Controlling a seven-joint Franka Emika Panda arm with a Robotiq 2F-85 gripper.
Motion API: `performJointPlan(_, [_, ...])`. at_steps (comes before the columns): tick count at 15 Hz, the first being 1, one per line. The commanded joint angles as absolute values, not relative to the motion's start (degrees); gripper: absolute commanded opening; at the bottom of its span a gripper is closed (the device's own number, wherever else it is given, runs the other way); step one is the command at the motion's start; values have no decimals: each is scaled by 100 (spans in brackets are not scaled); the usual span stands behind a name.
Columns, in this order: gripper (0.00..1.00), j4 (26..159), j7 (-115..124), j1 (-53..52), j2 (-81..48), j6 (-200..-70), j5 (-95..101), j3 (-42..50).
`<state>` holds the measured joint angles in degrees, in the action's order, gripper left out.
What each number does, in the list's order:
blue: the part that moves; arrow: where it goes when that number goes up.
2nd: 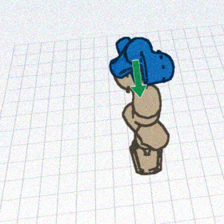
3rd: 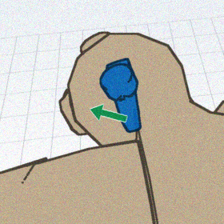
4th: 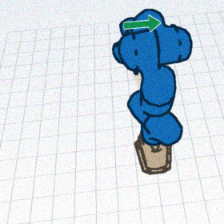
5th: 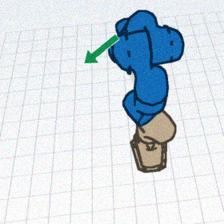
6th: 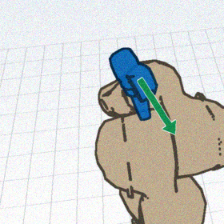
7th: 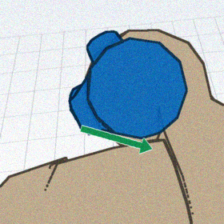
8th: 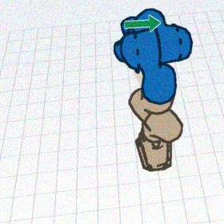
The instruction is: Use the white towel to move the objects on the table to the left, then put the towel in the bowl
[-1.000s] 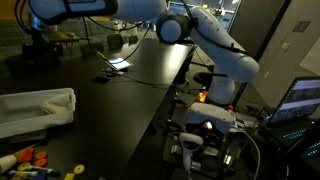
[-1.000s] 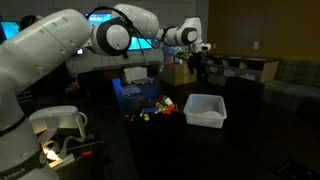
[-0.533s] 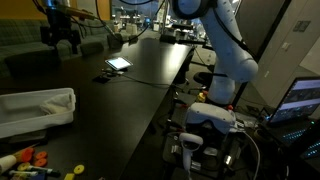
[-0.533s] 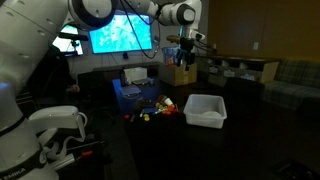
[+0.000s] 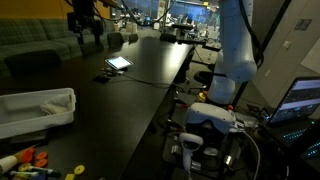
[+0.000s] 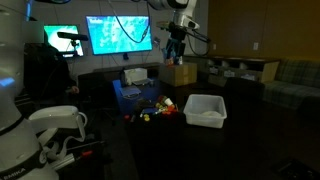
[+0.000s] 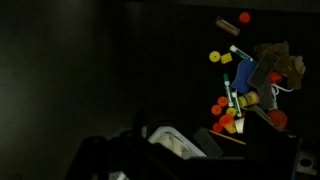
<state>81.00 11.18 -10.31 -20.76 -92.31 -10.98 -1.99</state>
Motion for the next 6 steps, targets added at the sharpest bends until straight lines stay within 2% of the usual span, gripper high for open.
performJointPlan(1, [100,9498,779,-729,-916,-9387,-1256,-286])
performJointPlan(4, [100,10367,341,-514,-180,-9415,-1219,-212])
performJointPlan(5, [100,9527,680,-609,-879,-9218,-1087,-282])
performJointPlan(6, [100,9794,563,-539,-661,-9226,-1091,-269])
